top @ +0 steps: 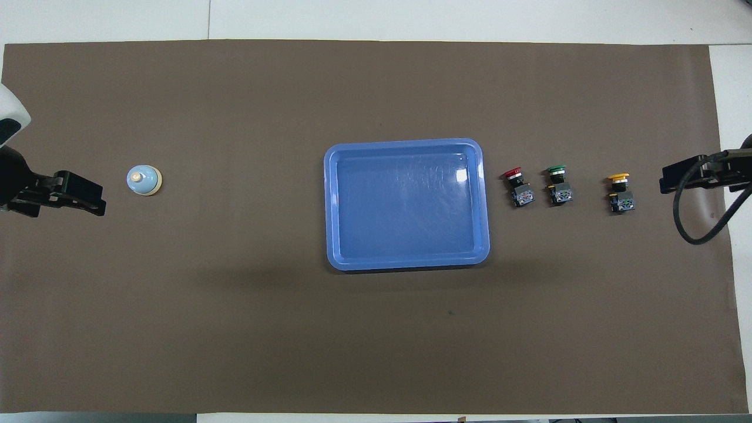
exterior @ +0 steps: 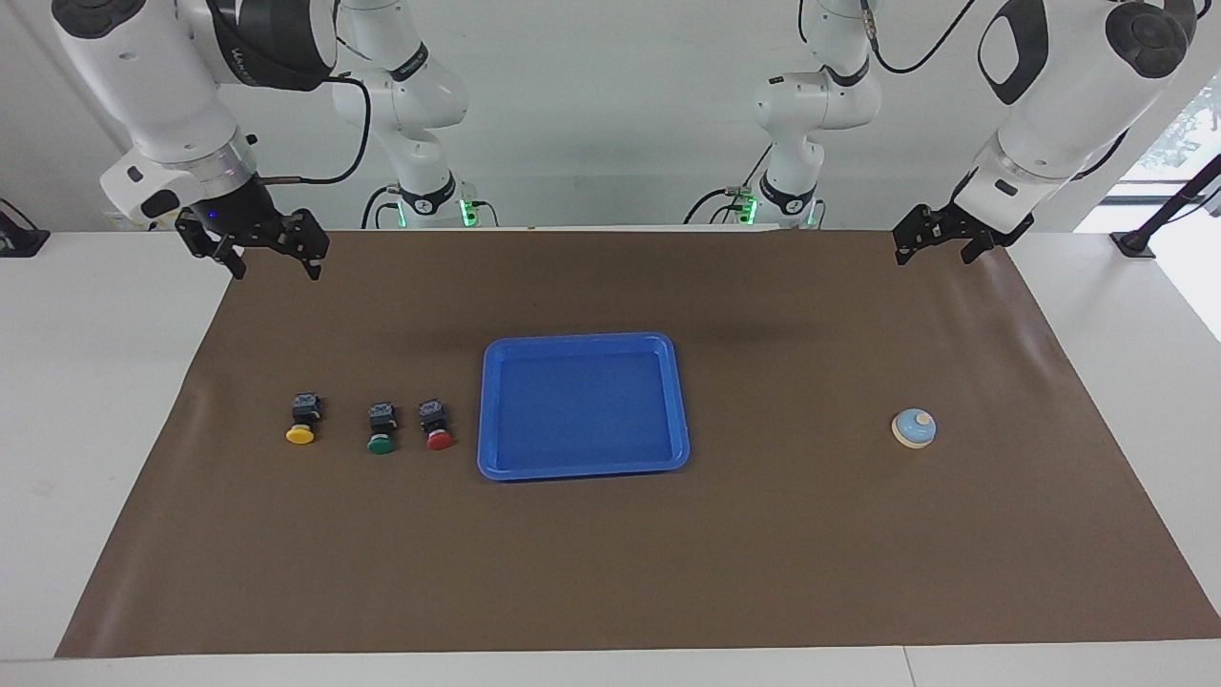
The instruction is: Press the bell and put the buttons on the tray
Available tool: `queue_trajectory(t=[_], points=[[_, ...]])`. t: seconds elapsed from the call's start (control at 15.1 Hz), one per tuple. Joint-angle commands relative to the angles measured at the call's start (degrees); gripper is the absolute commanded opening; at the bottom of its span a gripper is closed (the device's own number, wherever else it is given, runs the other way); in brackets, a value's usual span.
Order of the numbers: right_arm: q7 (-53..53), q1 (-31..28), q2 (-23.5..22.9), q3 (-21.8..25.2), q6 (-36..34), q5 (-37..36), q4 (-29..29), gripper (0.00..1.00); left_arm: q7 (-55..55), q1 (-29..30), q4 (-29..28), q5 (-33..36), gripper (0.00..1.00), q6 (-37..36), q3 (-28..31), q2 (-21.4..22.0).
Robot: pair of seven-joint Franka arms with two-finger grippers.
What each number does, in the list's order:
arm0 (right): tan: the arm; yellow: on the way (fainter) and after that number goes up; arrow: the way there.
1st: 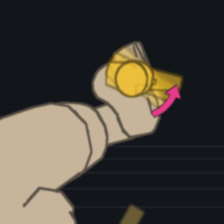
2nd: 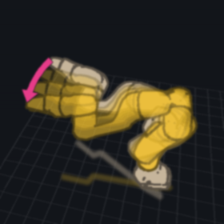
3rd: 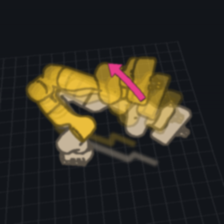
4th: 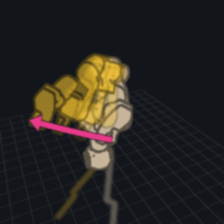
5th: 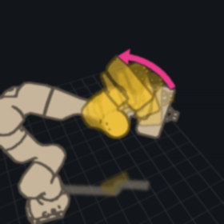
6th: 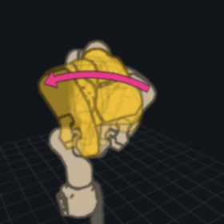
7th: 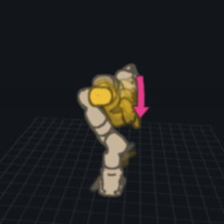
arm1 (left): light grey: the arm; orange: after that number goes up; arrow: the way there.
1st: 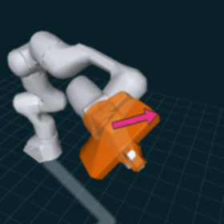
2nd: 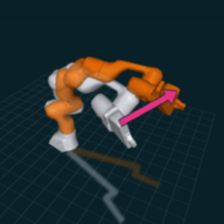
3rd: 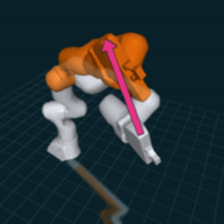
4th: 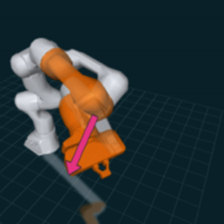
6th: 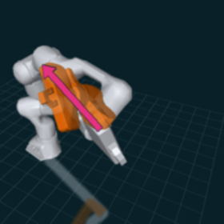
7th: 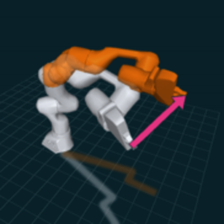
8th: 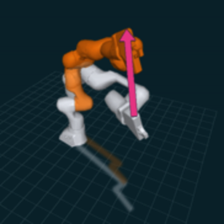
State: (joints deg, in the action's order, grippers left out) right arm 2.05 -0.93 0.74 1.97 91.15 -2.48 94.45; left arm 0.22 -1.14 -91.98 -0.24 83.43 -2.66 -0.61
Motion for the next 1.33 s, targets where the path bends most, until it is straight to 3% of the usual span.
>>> queue_trajectory(t=[0.0,1.26], points=[[1.6,-0.2,0.9,0.0,0.2,0.8,0.8,1.00,-0.1,-0.2,0.0,0.7,1.00,0.7,0.0,0.3],[1.6,-0.2,0.9,0.0,0.2,0.8,0.8,1.00,0.2,0.2,0.0,0.7,1.00,1.0,0.2,0.5]])
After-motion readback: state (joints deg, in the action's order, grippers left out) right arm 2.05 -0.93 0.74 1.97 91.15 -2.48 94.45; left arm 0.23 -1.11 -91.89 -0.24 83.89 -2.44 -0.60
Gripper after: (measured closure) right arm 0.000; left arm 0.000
